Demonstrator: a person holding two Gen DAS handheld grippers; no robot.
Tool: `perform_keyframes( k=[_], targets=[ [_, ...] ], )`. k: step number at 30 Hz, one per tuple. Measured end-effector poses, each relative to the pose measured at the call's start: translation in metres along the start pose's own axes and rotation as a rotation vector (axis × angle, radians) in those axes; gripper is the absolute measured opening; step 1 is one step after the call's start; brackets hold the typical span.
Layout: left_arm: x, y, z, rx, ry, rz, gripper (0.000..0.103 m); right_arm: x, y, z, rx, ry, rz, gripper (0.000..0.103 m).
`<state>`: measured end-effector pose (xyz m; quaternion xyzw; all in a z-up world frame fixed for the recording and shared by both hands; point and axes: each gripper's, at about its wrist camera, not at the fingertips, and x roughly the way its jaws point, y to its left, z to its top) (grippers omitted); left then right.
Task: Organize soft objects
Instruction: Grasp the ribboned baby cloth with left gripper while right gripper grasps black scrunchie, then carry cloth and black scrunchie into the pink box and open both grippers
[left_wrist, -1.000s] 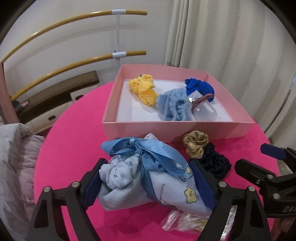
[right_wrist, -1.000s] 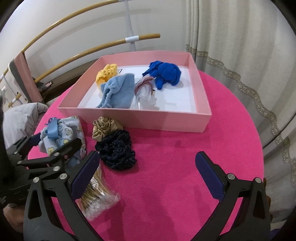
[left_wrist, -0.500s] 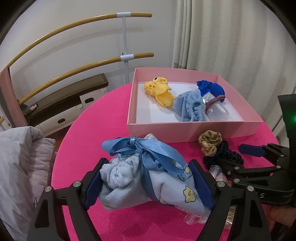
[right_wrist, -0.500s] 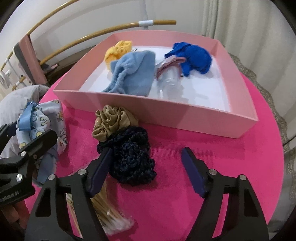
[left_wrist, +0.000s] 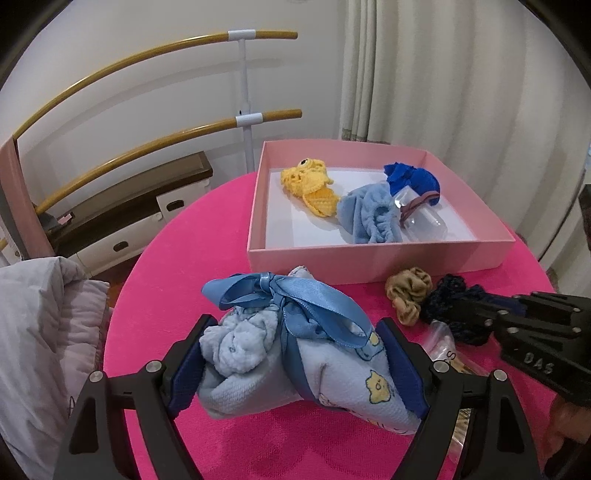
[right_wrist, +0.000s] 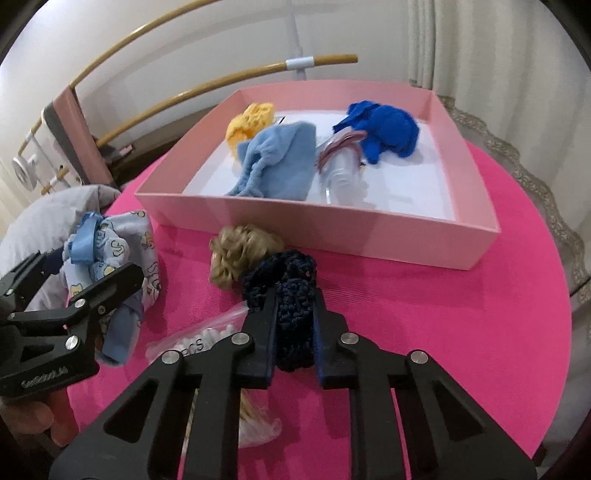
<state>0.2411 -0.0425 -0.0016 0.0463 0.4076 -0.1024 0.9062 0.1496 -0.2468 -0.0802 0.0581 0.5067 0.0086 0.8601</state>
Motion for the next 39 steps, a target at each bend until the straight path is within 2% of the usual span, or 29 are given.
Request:
perform_keyframes(
  k=[10,21,26,31,39],
  targets=[
    [-0.016,-0.003,-0.002,0.007,-0.021,-0.005,0.083,-0.026,-0.008,0.006,0.03,-0.063,-0.003,0.014],
    [-0.037,-0.007,0.009,0.022,-0.056,-0.017,0.083,-0.058,0.003,0.015,0.003,-0.125,0.004,0.014],
    [-0.049,-0.007,0.033,0.018,-0.101,-0.032,0.083,-0.073,0.005,0.034,-0.018,-0.166,-0.004,0.014],
    [-0.053,-0.008,0.067,0.028,-0.149,-0.03,0.083,-0.082,0.001,0.07,-0.033,-0.209,-0.026,0.014],
    [-0.025,-0.012,0.144,0.04,-0.165,-0.052,0.083,-0.065,-0.025,0.138,-0.013,-0.21,-0.065,0.014]
  ],
)
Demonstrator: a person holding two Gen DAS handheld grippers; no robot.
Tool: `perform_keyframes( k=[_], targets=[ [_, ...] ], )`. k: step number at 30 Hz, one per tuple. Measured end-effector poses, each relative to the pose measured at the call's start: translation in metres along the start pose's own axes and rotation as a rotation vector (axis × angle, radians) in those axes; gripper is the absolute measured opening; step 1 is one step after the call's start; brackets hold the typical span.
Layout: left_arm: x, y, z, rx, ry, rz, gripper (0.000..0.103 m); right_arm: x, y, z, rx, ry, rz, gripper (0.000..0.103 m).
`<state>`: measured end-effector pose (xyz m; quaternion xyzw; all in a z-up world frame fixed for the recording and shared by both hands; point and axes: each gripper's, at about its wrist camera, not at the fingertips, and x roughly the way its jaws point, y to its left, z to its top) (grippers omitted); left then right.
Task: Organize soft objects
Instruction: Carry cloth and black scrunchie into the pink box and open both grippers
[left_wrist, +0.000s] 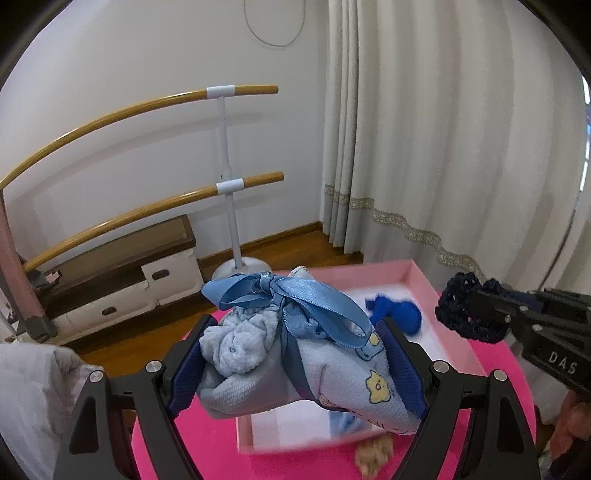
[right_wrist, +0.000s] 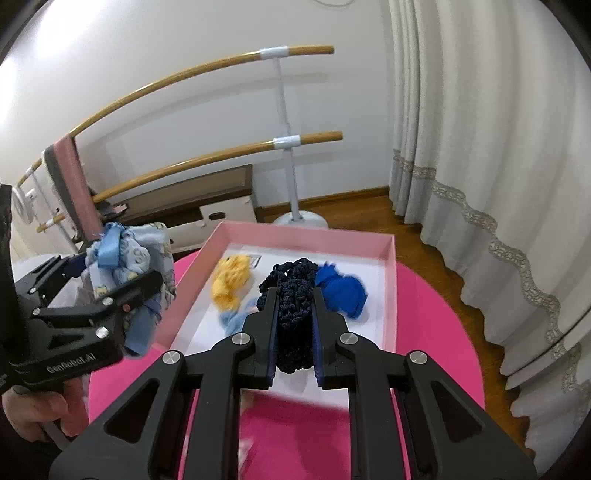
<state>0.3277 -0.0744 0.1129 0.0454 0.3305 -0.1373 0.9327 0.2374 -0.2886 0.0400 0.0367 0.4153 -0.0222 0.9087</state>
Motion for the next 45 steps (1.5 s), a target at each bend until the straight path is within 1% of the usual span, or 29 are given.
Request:
perform_keyframes(
  k=[4,12,17,20,21,22,23,24,26,27,28,29,31,32,33,36,41,45],
  targets=[
    [0.036,-0.002,0.021,0.002,0.028,-0.003,0.083,0.027,-0.016,0.016,0.019,0.034,-0.021,0.014],
    [0.114,-0.011,0.05,0.013,0.104,-0.001,0.083,0.084,-0.044,0.039,0.061,0.097,-0.053,0.014],
    [0.159,-0.022,0.072,0.036,0.145,0.0,0.083,0.116,-0.054,0.045,0.077,0.145,-0.064,0.016],
    [0.185,-0.03,0.082,0.053,0.177,0.003,0.084,0.127,-0.06,0.042,0.093,0.157,-0.065,0.022],
    [0.192,-0.032,0.085,0.056,0.188,0.005,0.085,0.129,-0.061,0.042,0.099,0.158,-0.062,0.029],
    [0.2,-0.036,0.088,0.058,0.194,0.005,0.086,0.131,-0.062,0.041,0.101,0.159,-0.06,0.034],
    [0.205,-0.038,0.09,0.061,0.201,0.004,0.087,0.133,-0.063,0.039,0.101,0.161,-0.058,0.037],
    [0.213,-0.039,0.093,0.064,0.209,0.008,0.089,0.134,-0.064,0.038,0.104,0.159,-0.056,0.043],
    [0.219,-0.04,0.096,0.066,0.216,0.014,0.089,0.134,-0.066,0.036,0.106,0.158,-0.062,0.05],
    [0.217,-0.04,0.096,0.064,0.212,0.016,0.09,0.134,-0.067,0.034,0.112,0.156,-0.066,0.058],
    [0.217,-0.04,0.097,0.06,0.207,0.02,0.094,0.132,-0.07,0.033,0.124,0.151,-0.068,0.067],
    [0.216,-0.039,0.101,0.055,0.202,0.033,0.096,0.132,-0.073,0.033,0.134,0.147,-0.068,0.072],
    [0.211,-0.04,0.098,0.051,0.192,0.038,0.102,0.127,-0.078,0.03,0.157,0.14,-0.071,0.091],
    [0.207,-0.041,0.098,0.049,0.182,0.033,0.103,0.125,-0.08,0.028,0.165,0.134,-0.072,0.095],
    [0.204,-0.041,0.102,0.049,0.168,0.033,0.103,0.121,-0.081,0.027,0.17,0.127,-0.079,0.103],
    [0.186,-0.044,0.097,0.056,0.132,0.07,0.103,0.109,-0.079,0.025,0.177,0.102,-0.059,0.103],
    [0.154,-0.048,0.098,0.045,0.063,0.091,0.103,0.086,-0.063,0.022,0.164,0.065,-0.056,0.103],
    [0.123,-0.046,0.085,0.027,0.016,0.111,0.103,0.067,-0.045,0.017,0.15,0.033,-0.049,0.103]
  ],
)
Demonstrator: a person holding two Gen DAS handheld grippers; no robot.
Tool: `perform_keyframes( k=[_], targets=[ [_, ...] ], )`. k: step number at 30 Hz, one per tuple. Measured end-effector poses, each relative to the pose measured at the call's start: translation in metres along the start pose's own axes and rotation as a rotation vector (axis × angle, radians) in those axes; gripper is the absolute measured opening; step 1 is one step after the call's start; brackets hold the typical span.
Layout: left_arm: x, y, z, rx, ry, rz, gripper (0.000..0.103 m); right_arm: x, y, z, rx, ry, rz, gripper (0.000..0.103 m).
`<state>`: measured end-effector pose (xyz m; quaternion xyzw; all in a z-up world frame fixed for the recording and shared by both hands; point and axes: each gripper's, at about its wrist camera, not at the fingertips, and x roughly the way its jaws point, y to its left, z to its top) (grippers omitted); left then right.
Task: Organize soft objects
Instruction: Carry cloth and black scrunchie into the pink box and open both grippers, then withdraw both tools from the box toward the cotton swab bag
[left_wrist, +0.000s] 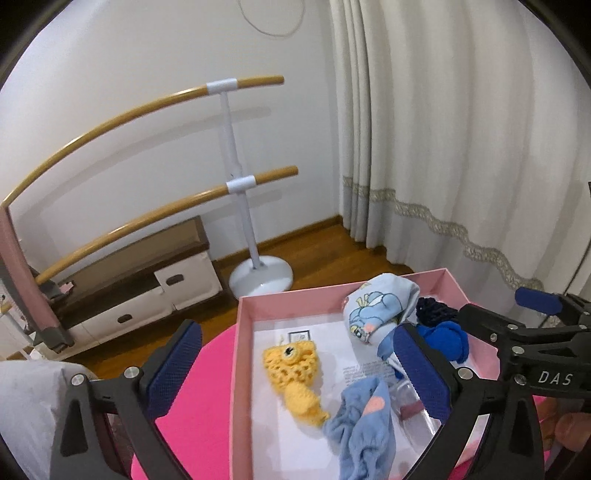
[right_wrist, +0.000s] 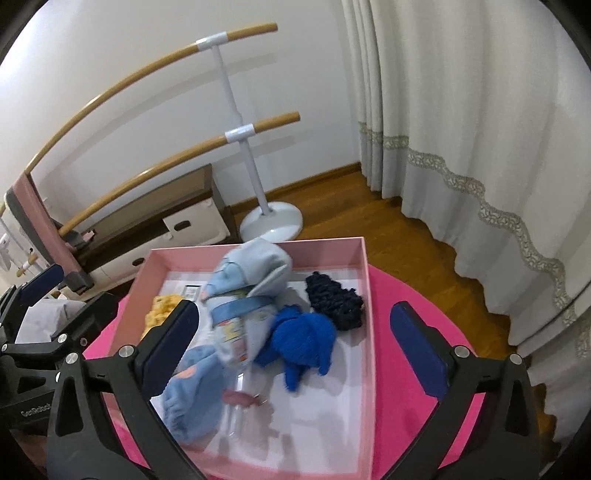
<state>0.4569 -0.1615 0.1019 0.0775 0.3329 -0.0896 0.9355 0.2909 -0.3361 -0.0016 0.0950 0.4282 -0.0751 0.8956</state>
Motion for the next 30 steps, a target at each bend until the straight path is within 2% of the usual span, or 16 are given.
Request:
perform_keyframes(
  k=[8,13,23,30],
  targets=[
    [-0.061,0.03,-0.065,-0.062,-0.03,-0.011,0.103,-0.042,0.03,-0.023,-0.039,-0.066,-0.001,0.103],
    [-0.109,0.041,-0.087,-0.087,-0.055,-0.008,0.103,-0.079,0.042,-0.035,-0.05,-0.136,-0.012,0.103],
    [-0.177,0.051,-0.122,-0.112,-0.123,0.009,0.103,-0.155,0.059,-0.069,-0.051,-0.266,-0.021,0.103],
    [-0.219,0.047,-0.157,-0.126,-0.141,0.018,0.103,-0.192,0.06,-0.102,-0.038,-0.302,-0.017,0.103]
  ],
)
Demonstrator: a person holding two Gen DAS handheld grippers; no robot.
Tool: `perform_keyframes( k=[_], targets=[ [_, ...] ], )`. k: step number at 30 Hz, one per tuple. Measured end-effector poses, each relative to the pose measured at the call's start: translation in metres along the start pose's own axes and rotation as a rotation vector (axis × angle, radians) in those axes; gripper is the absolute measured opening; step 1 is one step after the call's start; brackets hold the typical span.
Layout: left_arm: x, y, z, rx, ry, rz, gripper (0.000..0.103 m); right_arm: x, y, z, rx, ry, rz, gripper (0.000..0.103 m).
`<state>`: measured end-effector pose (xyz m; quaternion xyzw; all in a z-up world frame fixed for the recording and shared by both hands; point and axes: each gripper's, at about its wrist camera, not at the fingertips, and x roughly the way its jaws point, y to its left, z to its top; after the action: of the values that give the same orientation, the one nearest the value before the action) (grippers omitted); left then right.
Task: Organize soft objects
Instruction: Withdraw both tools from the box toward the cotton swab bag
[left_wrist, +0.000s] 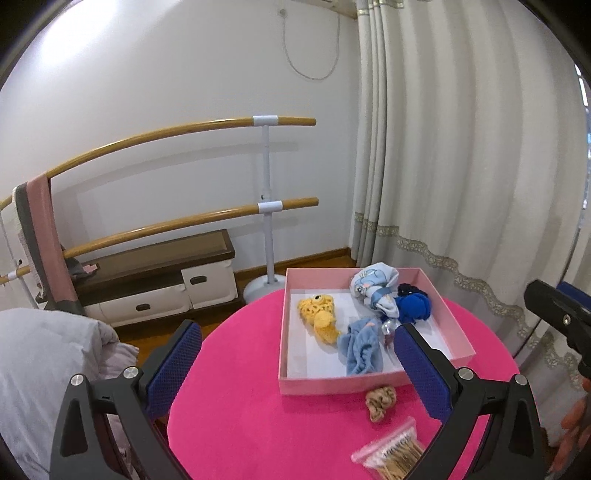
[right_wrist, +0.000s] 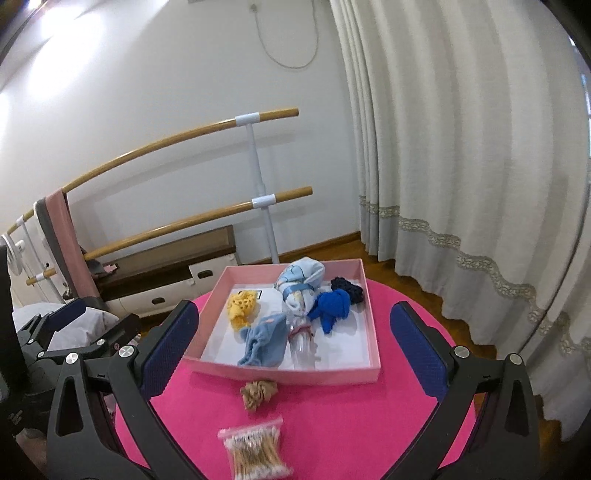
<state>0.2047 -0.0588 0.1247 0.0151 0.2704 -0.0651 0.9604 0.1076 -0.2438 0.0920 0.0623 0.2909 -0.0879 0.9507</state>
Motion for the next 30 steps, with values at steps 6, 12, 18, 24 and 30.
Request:
perform_keyframes(
  k=[6,12,18,24,30],
  targets=[
    [-0.039,-0.002,-0.028,-0.003,-0.019,0.016,0.103,-0.026,0.0,-0.023,-0.009,0.005,-0.003,0.103],
    [-0.073,-0.006,-0.054,-0.002,-0.023,0.028,0.103,-0.046,0.002,-0.044,-0.008,0.006,-0.014,0.103],
    [-0.092,0.001,-0.073,-0.021,-0.009,0.034,0.103,-0.052,0.005,-0.056,-0.024,0.029,-0.005,0.103],
    [-0.099,0.009,-0.071,-0.038,-0.001,0.043,0.103,-0.056,0.009,-0.061,-0.036,0.038,0.004,0.103],
    [-0.095,0.012,-0.072,-0.037,0.014,0.048,0.103,-0.044,0.013,-0.069,-0.061,0.082,0.016,0.103]
  ],
)
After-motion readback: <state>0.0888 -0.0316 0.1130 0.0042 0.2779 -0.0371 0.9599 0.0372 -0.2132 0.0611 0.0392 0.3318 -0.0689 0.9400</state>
